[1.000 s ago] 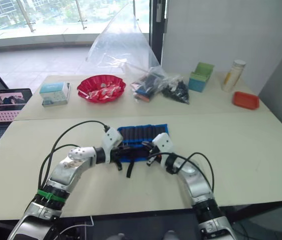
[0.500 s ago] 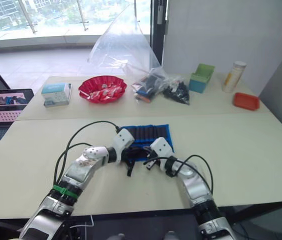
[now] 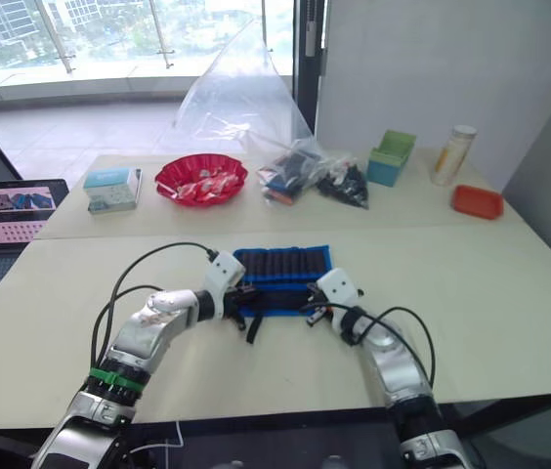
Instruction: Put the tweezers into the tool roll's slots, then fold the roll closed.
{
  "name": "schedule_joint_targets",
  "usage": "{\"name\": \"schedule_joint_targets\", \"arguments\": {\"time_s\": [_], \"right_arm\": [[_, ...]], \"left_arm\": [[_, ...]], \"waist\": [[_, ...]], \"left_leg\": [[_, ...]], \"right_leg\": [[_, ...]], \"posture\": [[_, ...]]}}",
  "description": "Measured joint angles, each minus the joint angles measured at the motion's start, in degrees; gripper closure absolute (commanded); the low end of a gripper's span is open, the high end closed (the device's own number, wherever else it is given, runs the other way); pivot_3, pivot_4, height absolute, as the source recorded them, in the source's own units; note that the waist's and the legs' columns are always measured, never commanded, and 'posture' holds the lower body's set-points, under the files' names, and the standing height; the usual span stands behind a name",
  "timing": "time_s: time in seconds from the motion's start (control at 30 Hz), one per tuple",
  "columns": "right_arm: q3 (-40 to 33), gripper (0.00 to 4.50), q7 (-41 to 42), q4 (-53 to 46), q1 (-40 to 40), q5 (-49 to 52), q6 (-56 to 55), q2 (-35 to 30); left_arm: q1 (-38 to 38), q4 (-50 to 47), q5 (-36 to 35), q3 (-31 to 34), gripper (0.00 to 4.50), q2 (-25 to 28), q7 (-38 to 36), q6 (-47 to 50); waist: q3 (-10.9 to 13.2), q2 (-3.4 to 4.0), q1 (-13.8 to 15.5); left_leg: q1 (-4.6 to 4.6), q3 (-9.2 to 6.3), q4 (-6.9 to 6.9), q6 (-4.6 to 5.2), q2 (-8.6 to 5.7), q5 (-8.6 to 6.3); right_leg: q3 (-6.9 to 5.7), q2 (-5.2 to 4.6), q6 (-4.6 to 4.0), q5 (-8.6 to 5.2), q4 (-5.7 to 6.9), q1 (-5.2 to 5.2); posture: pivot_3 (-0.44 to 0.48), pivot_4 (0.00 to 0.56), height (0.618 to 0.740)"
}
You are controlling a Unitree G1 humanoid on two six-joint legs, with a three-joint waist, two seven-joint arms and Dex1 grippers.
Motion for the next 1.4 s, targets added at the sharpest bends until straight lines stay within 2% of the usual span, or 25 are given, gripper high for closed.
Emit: {"name": "schedule_joint_targets", "arguments": {"time_s": [0.13,0.23,0.37,0.47,0.67,0.8,0.9,1.07,1.27,1.4], "right_arm": [[-2.9,4.50,1.5,-5.1,-0.6,3.3,-3.6,-0.3],[-3.9,4.50,3.3,-9.3,-2.0,5.6,-3.7,-1.1],[-2.4,4.50,5.3,-11.0,-1.8,6.7,-0.2,-0.9],[0.7,4.50,5.2,-10.9,0.6,6.0,2.6,0.9],[5.2,4.50,2.0,-8.7,2.8,0.1,4.6,1.8],[5.0,4.50,-1.5,-8.2,4.0,-2.1,4.5,2.0],[4.8,4.50,-3.5,-8.8,5.0,-2.7,4.7,1.7],[4.2,4.50,-4.6,-9.4,6.0,-3.6,4.9,0.0],[2.2,4.50,-2.0,-8.9,5.2,-0.4,1.5,0.4],[-1.5,4.50,2.6,-11.2,0.5,5.5,-0.3,-1.3]], "left_arm": [[0.6,-2.9,-3.0,4.2,4.46,-0.3,0.2,-0.6],[0.4,-7.2,-5.5,5.9,4.46,0.4,-1.5,-1.4],[0.9,-9.8,-6.4,3.9,4.46,1.2,-4.1,-1.7],[2.4,-9.5,-5.0,-0.3,4.46,0.5,-4.4,-1.8],[2.2,-2.0,-1.2,-2.6,4.46,-2.8,0.1,-4.1],[1.5,-1.1,1.2,-3.2,4.46,-1.7,1.0,-4.7],[1.9,-1.3,2.1,-3.2,4.46,-0.5,1.1,-4.6],[3.6,-1.9,2.3,-2.6,4.46,0.3,2.0,-5.1],[4.6,-2.3,0.2,-0.4,4.46,-1.0,1.0,-9.6],[3.7,-6.5,-2.8,0.9,4.46,0.1,-3.1,-12.4]], "waist": [[0.0,0.00,-0.3],[0.0,0.01,-0.3],[0.0,0.01,-0.2],[0.0,0.01,-0.2],[0.0,0.01,-0.2],[0.0,0.00,-0.1],[0.0,0.00,0.3],[0.0,0.00,1.3],[0.0,0.01,1.3],[0.1,0.01,1.0]], "left_leg": [[-0.63,0.02,0.07,-0.03,0.00,0.02],[-0.82,0.02,0.04,-0.03,0.01,0.02],[-0.83,0.01,0.03,-0.03,-0.01,0.02],[-0.87,0.02,0.03,-0.03,-0.01,0.02],[-0.88,0.03,0.10,-0.05,-0.03,0.03],[-0.78,0.03,0.10,-0.05,-0.03,0.04],[-0.37,0.02,0.03,-0.04,-0.04,0.03],[0.29,0.03,-0.10,0.09,-0.02,-0.06],[-0.28,0.04,-0.02,0.05,-0.01,-0.04],[-0.45,0.04,-0.07,0.04,0.01,-0.03]], "right_leg": [[0.03,-0.02,0.00,0.00,0.16,-0.72],[0.00,-0.02,0.00,0.00,0.24,-0.88],[-0.02,-0.03,0.00,0.00,0.22,-0.87],[-0.01,-0.02,-0.01,0.00,0.23,-0.90],[-0.02,-0.02,-0.01,0.00,0.18,-0.97],[0.00,-0.02,0.00,0.00,0.18,-0.86],[0.00,-0.02,0.00,0.00,0.12,-0.71],[-0.03,0.00,0.00,0.00,-0.36,0.08],[-0.01,-0.01,0.00,0.00,-0.30,-0.18],[-0.03,-0.01,0.00,0.00,-0.30,-0.39]], "posture": [[0.000,0.150,0.740],[0.000,0.150,0.740],[0.000,0.150,0.740],[0.000,0.150,0.740],[0.000,0.150,0.740],[0.000,0.150,0.740],[0.000,0.150,0.740],[0.000,0.150,0.740],[0.000,0.150,0.740],[0.000,0.150,0.740]]}}
